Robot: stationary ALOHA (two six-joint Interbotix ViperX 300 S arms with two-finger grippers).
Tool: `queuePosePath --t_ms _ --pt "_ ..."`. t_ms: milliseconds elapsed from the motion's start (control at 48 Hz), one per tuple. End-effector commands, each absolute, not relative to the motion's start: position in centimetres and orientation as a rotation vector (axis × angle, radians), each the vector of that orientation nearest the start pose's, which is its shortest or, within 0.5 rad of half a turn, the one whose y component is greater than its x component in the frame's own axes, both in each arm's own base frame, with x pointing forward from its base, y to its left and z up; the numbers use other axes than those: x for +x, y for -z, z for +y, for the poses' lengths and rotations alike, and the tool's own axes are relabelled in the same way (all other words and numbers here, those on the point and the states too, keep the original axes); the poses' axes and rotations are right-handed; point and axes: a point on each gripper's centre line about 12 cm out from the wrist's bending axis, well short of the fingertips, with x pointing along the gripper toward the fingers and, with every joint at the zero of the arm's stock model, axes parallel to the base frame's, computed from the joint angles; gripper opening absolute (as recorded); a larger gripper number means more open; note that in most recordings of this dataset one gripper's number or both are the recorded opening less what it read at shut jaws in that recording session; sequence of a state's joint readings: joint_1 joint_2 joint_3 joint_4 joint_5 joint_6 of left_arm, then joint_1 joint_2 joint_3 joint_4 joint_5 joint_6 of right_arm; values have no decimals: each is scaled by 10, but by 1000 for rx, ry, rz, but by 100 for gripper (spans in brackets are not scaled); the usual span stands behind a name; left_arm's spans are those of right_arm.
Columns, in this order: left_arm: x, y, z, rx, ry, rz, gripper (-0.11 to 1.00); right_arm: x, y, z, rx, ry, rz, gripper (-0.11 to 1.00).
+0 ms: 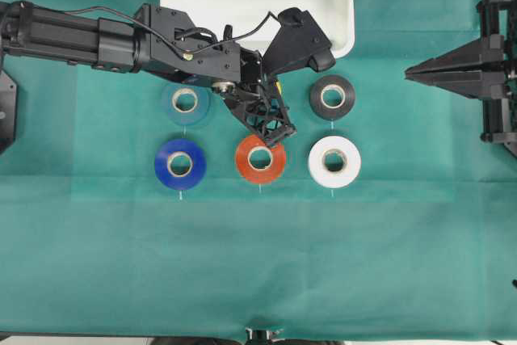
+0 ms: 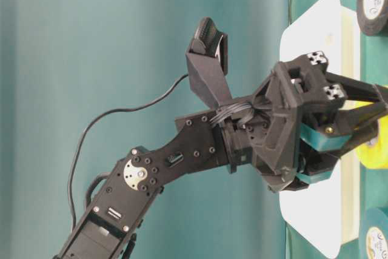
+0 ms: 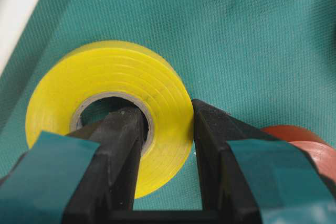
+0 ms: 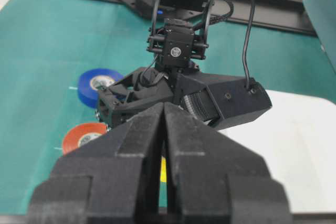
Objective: Place the tape from the fixed location into the white case.
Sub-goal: 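Close the left gripper on the yellow roll's inner rim, then lift the yellow tape roll upward with the left gripper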
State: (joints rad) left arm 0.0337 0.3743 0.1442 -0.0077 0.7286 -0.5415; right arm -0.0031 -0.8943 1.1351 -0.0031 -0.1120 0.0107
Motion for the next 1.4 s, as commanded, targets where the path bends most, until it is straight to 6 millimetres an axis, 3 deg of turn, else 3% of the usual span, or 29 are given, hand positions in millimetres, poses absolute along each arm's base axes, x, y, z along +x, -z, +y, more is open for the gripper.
queuePosePath --t_ms 0,417,583,1375 --pt "469 -136 9 -499 -346 1177 24 214 -282 -1 9 5 110 0" --pt "470 -142 9 -496 -340 1162 24 214 -283 -1 11 3 109 0" --pt "468 -156 10 -495 -335 1141 24 215 -283 -1 11 3 107 0" --pt "447 -268 9 -425 -287 1134 24 214 -283 -1 12 4 112 0"
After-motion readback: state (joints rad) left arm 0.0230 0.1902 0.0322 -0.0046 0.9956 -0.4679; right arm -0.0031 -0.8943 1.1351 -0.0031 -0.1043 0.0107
